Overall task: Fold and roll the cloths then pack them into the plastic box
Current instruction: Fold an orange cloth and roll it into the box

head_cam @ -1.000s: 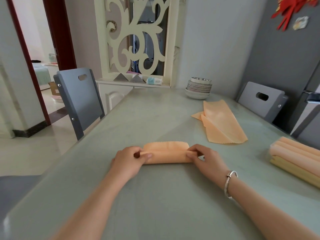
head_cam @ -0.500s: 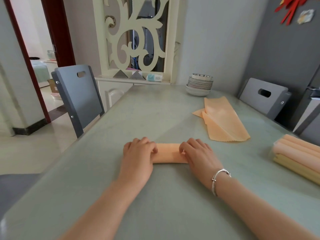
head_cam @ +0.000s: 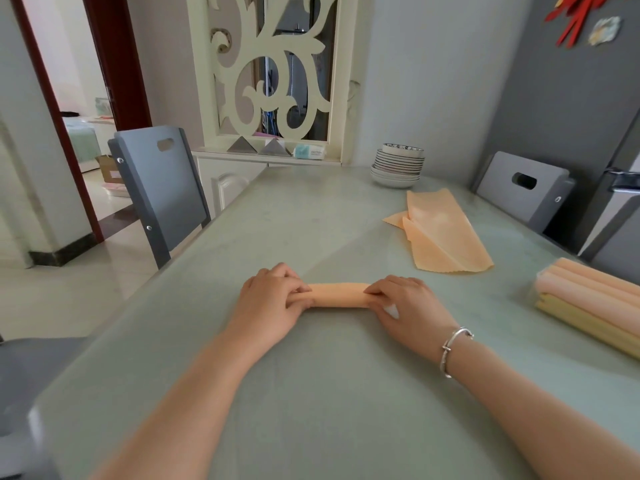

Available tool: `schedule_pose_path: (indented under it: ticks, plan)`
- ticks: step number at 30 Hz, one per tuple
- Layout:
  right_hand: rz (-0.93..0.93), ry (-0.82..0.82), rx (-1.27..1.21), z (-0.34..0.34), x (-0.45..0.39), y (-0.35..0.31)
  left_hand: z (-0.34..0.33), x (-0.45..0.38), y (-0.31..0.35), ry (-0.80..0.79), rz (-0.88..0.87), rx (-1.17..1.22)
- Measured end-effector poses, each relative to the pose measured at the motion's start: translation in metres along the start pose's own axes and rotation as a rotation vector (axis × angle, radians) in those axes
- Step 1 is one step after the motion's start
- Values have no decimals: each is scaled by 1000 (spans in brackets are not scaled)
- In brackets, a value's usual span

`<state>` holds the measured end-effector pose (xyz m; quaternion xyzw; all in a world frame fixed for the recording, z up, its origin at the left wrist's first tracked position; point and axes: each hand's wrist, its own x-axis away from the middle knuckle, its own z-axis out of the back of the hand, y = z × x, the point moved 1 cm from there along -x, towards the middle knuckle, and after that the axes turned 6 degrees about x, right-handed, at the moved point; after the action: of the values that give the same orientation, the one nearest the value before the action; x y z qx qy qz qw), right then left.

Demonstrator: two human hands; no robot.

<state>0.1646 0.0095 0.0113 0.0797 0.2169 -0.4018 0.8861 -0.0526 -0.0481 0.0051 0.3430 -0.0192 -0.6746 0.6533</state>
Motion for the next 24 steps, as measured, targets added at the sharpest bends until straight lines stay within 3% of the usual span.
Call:
schedule_pose_path:
  ticks: [5, 7, 9, 12, 14, 17, 20, 24]
  plan:
    - [-173, -73, -268, 3, 4, 3, -1, -2, -11, -121, 210, 283]
    - [-270, -133, -370, 1, 2, 2, -5, -3, -14, -86, 302, 329]
    - [-283, -158, -319, -4, 0, 0, -7, -4, -16, -26, 334, 315]
    - [-201, -119, -102, -8, 0, -3, -5, -2, -9, 47, 229, 134]
    - [-63, -53, -12, -8, -2, -4, -4, -4, -2, 66, 26, 77]
    - [116, -171, 22, -9, -3, -4, -4, -5, 3, 11, -259, 38]
    - [131, -294, 9, -9, -1, 1, -1, -4, 6, 3, -301, -22]
    - [133, -333, -18, -8, 3, 2, -1, 0, 5, -91, -215, -98]
